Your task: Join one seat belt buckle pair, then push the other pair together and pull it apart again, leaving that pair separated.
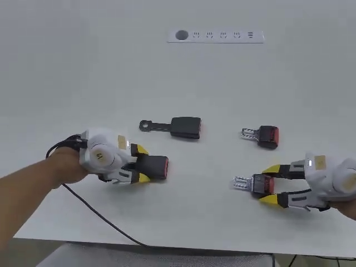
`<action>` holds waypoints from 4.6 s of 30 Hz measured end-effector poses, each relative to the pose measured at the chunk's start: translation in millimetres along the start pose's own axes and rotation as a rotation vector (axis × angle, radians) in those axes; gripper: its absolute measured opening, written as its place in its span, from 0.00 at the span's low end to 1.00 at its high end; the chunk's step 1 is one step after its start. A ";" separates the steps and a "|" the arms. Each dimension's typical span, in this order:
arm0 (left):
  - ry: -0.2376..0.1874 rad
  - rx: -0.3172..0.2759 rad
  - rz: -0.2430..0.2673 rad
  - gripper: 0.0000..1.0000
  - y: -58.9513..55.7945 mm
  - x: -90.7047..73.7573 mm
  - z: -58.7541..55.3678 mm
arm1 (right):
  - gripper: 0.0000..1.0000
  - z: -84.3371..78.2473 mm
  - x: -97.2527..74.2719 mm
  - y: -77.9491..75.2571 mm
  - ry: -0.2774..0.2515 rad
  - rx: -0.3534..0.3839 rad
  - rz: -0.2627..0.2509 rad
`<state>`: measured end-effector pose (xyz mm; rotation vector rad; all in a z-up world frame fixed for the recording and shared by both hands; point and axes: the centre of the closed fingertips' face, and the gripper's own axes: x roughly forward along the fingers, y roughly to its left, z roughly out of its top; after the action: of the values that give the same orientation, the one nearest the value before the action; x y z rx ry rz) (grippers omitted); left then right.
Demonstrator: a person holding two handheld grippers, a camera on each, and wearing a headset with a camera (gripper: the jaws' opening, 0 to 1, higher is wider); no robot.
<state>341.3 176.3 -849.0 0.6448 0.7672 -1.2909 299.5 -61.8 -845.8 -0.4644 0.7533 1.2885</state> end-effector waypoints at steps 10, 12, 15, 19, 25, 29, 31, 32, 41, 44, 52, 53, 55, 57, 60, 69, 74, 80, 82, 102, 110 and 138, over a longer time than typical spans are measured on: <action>-0.002 0.013 -0.009 0.36 1.1 -0.2 -2.6 | 0.35 3.8 3.3 0.6 0.042 -0.010 0.029; -0.004 0.009 -0.008 0.36 1.3 0.1 -3.2 | 0.35 7.1 6.3 0.5 0.038 -0.008 0.032; -0.005 0.008 -0.009 0.36 1.5 0.2 -3.6 | 0.35 12.5 11.5 1.7 0.032 -0.018 0.033; -0.008 0.003 -0.011 0.36 1.4 0.4 -3.7 | 0.35 21.0 19.9 2.5 0.010 -0.041 0.045; -0.004 0.007 -0.020 0.36 1.1 0.5 -4.0 | 0.35 31.2 34.5 2.1 -0.016 -0.053 0.055; -0.003 0.005 -0.022 0.36 1.1 0.6 -4.3 | 0.35 39.0 43.1 3.3 -0.037 -0.057 0.064; -0.004 0.002 -0.022 0.36 1.0 0.6 -4.2 | 0.35 43.8 47.5 3.1 -0.047 -0.057 0.062; -0.004 0.002 -0.022 0.36 1.1 0.7 -4.1 | 0.35 47.3 51.9 3.1 -0.048 -0.056 0.061; -0.003 0.000 -0.023 0.36 1.4 1.3 -4.4 | 0.35 72.5 78.7 7.1 -0.054 -0.054 0.061; -0.003 0.000 -0.024 0.36 1.3 1.4 -4.2 | 0.35 82.0 87.3 8.1 -0.054 -0.057 0.063; 0.007 0.007 -0.028 0.36 -0.1 2.2 -3.3 | 0.35 102.8 107.3 11.6 -0.065 -0.059 0.070; 0.006 0.005 -0.028 0.36 0.0 1.8 -3.8 | 0.35 103.2 107.6 11.7 -0.063 -0.058 0.070; 0.006 0.004 -0.028 0.36 0.2 1.9 -4.1 | 0.35 105.7 109.2 10.3 -0.052 -0.065 0.071; 0.009 0.004 -0.027 0.36 0.0 2.1 -4.2 | 0.35 106.8 110.2 9.6 -0.054 -0.059 0.067; 0.013 0.011 -0.028 0.36 -0.4 2.9 -3.0 | 0.35 112.5 114.2 9.7 -0.057 -0.046 0.063; 0.028 0.050 -0.039 0.35 -1.5 4.7 -1.5 | 0.34 116.6 118.1 9.6 -0.039 -0.046 0.069; 0.028 0.058 -0.046 0.34 -1.4 4.2 -1.8 | 0.34 124.0 122.8 10.1 -0.026 -0.044 0.065; 0.020 0.065 -0.048 0.34 -1.6 3.3 -1.7 | 0.34 126.4 125.5 10.7 -0.024 -0.045 0.085; 0.021 0.075 -0.057 0.34 -2.2 3.6 -1.1 | 0.34 128.9 127.0 11.6 -0.023 -0.040 0.095; 0.023 0.099 -0.084 0.35 -3.4 1.3 0.6 | 0.34 135.2 134.7 14.5 0.013 -0.073 0.087; 0.001 0.094 -0.088 0.35 -2.5 1.5 0.5 | 0.34 132.4 131.8 13.5 -0.031 -0.068 0.070; -0.076 0.075 -0.115 0.34 -4.4 0.0 4.1 | 0.33 132.2 127.6 12.5 -0.172 -0.084 -0.042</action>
<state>337.5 172.4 -846.5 0.6159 0.7045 -1.4466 331.2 119.6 -847.0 -0.4286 0.5444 1.3059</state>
